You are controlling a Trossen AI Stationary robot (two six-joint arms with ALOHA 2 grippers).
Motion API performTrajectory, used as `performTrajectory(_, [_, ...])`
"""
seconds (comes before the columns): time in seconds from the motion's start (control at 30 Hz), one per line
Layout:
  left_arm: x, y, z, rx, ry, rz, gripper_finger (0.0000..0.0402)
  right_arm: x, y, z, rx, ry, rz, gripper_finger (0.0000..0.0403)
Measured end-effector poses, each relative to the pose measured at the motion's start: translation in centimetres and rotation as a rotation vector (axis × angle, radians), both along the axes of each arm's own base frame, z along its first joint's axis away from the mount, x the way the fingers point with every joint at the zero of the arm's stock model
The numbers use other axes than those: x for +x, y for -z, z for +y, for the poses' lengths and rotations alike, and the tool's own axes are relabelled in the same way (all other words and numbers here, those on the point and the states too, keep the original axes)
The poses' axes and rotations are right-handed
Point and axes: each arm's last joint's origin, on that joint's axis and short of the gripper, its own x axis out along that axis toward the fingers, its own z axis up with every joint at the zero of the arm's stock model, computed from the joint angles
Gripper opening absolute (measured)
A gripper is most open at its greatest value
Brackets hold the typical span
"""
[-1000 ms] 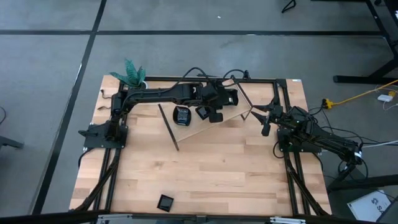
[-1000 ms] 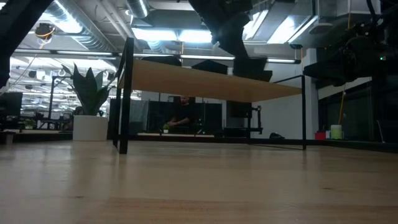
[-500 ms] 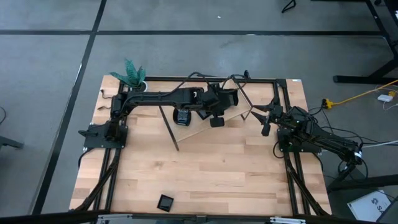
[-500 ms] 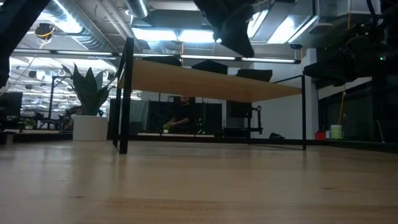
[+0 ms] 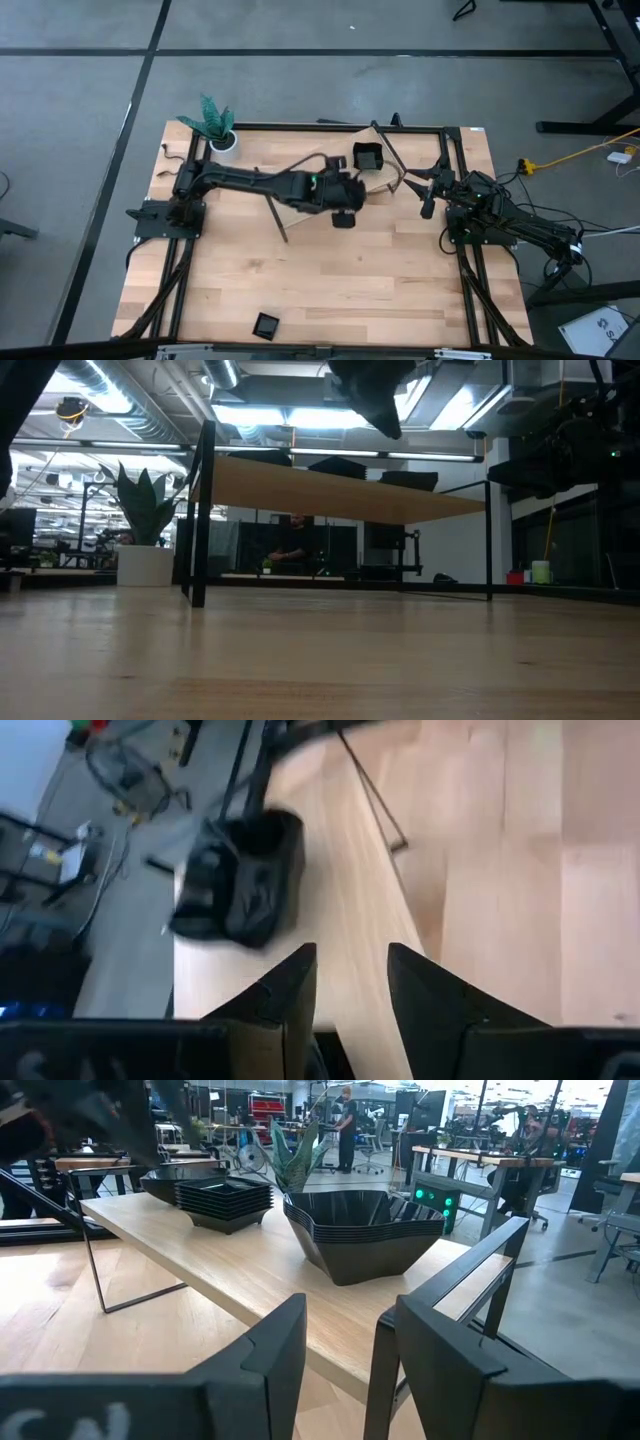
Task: Pick & Place Mini shaped plates
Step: Stack the black square plate on top of the black square plate on the shelf
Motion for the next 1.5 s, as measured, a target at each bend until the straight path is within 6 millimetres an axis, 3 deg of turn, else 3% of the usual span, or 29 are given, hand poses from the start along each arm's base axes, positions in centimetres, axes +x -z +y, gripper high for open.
performTrajectory(0.53, [-4.2,1.7,-8.3,-0.090,-0.073,0.180,0.0116,0.0,0.0,0.0,0.000,0.000,0.000,0.0154])
performTrajectory(1.1, [-8.0,2.6,-14.7,-0.538,-0.264,0.261,0.0116,0.0,0.0,0.0,0.000,0.000,0.001,0.0154])
performTrajectory(1.3, [-9.6,4.1,-17.2,-0.685,-0.275,0.396,0.0116,0.0,0.0,0.0,0.000,0.000,0.001,0.0154])
performTrajectory(1.5, [-11.7,5.9,-20.1,-0.667,-0.192,0.500,0.0116,0.0,0.0,0.0,0.000,0.000,0.001,0.0154])
